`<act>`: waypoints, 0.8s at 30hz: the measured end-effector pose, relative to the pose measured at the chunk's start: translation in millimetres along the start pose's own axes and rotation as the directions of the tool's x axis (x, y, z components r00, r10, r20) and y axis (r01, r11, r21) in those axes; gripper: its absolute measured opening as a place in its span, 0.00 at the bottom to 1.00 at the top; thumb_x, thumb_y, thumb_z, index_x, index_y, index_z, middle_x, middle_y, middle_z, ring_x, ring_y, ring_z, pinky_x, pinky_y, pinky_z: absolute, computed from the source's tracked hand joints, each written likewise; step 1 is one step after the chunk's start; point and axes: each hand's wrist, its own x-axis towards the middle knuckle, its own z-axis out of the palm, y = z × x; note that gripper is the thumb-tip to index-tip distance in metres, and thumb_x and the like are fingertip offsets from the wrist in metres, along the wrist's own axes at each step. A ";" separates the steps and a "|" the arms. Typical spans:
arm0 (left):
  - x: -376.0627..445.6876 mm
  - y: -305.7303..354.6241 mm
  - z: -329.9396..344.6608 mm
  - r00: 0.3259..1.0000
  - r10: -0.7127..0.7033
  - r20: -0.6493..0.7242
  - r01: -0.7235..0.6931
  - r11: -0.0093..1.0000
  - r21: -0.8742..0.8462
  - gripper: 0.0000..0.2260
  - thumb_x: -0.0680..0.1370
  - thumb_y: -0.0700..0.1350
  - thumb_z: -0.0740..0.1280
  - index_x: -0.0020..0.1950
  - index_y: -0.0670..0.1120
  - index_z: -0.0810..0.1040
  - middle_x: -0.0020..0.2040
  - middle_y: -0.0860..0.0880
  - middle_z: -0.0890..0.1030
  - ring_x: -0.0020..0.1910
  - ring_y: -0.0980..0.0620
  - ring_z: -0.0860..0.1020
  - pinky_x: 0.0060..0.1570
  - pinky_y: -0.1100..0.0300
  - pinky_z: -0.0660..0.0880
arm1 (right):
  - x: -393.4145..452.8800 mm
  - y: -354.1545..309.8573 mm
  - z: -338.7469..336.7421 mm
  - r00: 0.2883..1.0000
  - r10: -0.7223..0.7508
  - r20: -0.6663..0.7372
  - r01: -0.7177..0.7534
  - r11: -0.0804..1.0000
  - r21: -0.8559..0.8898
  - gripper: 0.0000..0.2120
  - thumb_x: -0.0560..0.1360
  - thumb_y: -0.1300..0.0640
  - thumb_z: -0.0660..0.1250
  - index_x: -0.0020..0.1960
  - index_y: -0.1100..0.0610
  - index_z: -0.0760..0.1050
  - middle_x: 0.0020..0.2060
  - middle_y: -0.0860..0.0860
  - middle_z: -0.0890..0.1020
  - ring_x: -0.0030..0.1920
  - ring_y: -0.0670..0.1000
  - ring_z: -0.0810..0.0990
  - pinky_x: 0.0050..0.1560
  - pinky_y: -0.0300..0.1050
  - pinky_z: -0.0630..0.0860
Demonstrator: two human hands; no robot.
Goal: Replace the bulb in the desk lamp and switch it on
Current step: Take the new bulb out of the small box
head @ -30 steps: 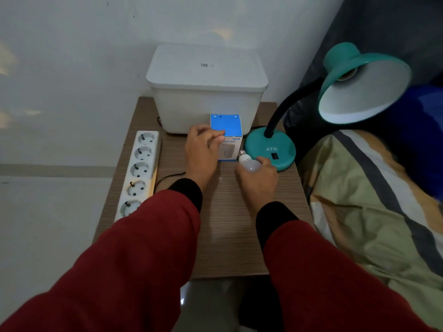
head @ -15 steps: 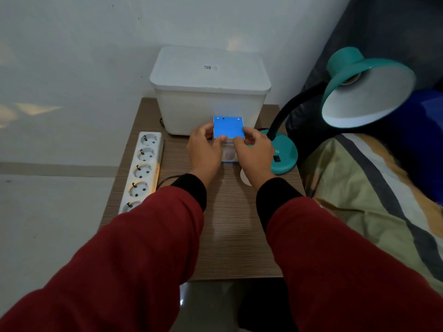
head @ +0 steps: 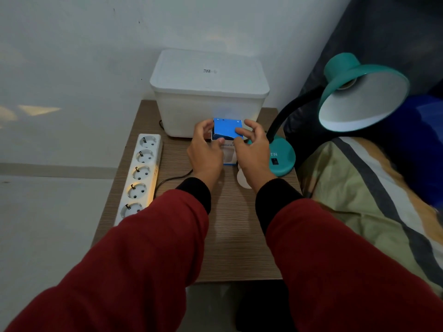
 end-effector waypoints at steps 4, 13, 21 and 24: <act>0.8 0.0 -0.9 0.999 0.010 0.045 -0.008 0.999 -0.043 0.23 0.73 0.32 0.69 0.65 0.47 0.71 0.64 0.51 0.77 0.64 0.56 0.74 0.59 0.69 0.68 | 0.4 -0.4 -2.5 1.000 -0.021 -0.020 0.021 0.999 -0.028 0.23 0.73 0.67 0.64 0.66 0.53 0.69 0.62 0.50 0.75 0.38 0.39 0.75 0.33 0.27 0.74; 13.4 -8.0 -5.8 0.963 0.163 0.215 -0.186 0.978 0.093 0.30 0.74 0.33 0.67 0.73 0.51 0.62 0.70 0.52 0.70 0.65 0.60 0.67 0.64 0.62 0.69 | 6.9 -7.0 -2.4 0.995 -0.098 0.020 0.098 0.995 -0.019 0.21 0.73 0.70 0.61 0.63 0.55 0.68 0.60 0.47 0.77 0.63 0.47 0.73 0.55 0.33 0.70; 49.1 0.2 -19.6 0.822 0.170 0.544 -0.486 0.706 0.514 0.36 0.76 0.46 0.67 0.77 0.57 0.50 0.67 0.44 0.61 0.68 0.47 0.61 0.66 0.47 0.66 | 31.2 -10.5 -7.2 0.973 -0.211 0.089 0.224 0.959 -0.174 0.19 0.73 0.71 0.61 0.62 0.59 0.71 0.61 0.51 0.77 0.64 0.46 0.74 0.63 0.42 0.72; 55.7 2.1 -23.3 0.808 0.141 0.572 -0.498 0.683 0.535 0.36 0.75 0.50 0.67 0.77 0.59 0.49 0.66 0.45 0.62 0.67 0.47 0.62 0.64 0.48 0.67 | 39.1 -1.1 -6.9 0.965 -0.240 0.106 0.262 0.884 -0.387 0.16 0.72 0.63 0.67 0.60 0.59 0.76 0.58 0.53 0.81 0.62 0.52 0.77 0.62 0.43 0.72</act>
